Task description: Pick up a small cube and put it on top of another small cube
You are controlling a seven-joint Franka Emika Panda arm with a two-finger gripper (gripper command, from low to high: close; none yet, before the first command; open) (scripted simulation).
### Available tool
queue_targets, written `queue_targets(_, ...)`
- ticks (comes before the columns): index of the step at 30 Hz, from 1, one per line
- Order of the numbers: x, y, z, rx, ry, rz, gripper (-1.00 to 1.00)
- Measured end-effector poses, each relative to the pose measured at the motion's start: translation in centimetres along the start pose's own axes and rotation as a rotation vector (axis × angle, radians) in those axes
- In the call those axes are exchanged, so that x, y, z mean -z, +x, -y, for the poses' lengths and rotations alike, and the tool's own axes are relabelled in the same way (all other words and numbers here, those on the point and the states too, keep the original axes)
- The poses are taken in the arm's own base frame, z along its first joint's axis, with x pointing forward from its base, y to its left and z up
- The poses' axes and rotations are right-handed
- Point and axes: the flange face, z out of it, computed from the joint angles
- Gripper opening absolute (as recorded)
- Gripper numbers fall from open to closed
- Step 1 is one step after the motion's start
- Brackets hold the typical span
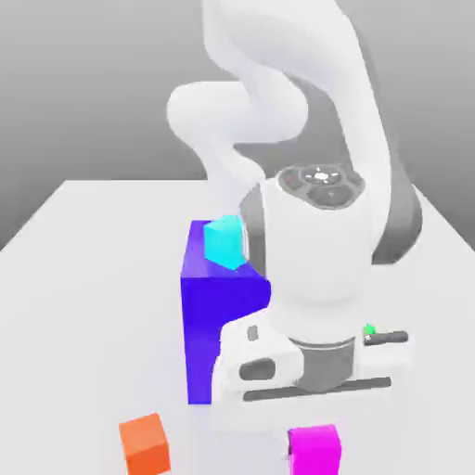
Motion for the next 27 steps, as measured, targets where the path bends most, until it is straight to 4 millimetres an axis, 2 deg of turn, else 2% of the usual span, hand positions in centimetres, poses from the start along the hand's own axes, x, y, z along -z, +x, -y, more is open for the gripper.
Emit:
queue_targets(3,1.2,-5.7,1.0,0.135,0.012,0.021,-1.0)
queue_targets(5,1.8,-10.2,1.7,0.247,0.015,0.032,-1.0)
queue_targets(7,2.2,-14.4,1.7,0.353,0.012,0.039,-1.0)
queue_targets(14,2.4,-23.3,-3.3,0.615,-0.031,0.024,-1.0)
queue_targets(16,1.4,-24.2,-5.4,0.63,-0.068,0.028,-1.0)
queue_targets(17,0.8,-24.2,-5.9,0.63,-0.077,0.028,-1.0)
queue_targets(24,-4.4,-24.1,-6.8,0.624,-0.087,0.026,-1.0)
queue_targets(25,-5.0,-24.4,-6.8,0.63,-0.085,0.028,1.0)
queue_targets(27,-5.0,-24.1,-6.9,0.621,-0.085,0.027,1.0)
